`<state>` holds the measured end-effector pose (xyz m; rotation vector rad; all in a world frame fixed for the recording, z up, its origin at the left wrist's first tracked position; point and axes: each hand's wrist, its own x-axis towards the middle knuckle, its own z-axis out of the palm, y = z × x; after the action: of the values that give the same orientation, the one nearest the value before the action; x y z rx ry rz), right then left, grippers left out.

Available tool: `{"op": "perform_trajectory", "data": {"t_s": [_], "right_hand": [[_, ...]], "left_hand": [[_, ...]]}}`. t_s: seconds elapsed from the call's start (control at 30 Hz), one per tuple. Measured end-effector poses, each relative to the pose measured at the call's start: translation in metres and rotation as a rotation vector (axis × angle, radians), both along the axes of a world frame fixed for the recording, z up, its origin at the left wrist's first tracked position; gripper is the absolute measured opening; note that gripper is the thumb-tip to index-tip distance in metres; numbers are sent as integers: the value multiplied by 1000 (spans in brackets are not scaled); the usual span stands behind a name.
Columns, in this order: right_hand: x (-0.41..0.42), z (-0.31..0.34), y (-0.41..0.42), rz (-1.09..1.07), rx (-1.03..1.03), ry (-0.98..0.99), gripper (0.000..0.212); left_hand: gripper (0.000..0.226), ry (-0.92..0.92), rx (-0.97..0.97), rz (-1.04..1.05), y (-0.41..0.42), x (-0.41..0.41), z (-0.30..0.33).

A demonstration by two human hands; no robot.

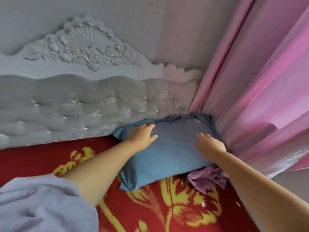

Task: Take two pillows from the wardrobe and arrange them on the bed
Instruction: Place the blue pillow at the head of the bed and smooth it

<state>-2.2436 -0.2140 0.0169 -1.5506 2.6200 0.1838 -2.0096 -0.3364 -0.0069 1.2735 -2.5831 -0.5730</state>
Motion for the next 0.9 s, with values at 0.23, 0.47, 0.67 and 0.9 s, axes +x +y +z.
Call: {"op": "perform_trajectory", "data": {"t_s": [0.23, 0.47, 0.67, 0.9], "right_hand": [[188, -41, -86, 132, -29, -67, 49], [231, -20, -77, 36, -118, -36, 50], [209, 1, -7, -144, -143, -8, 50], [184, 12, 131, -291, -218, 26, 44]], "left_hand": [[46, -157, -74, 105, -76, 193, -12], [47, -202, -90, -120, -88, 194, 2], [50, -169, -103, -339, -43, 127, 24], [49, -194, -164, -468, 69, 62, 20]]}}
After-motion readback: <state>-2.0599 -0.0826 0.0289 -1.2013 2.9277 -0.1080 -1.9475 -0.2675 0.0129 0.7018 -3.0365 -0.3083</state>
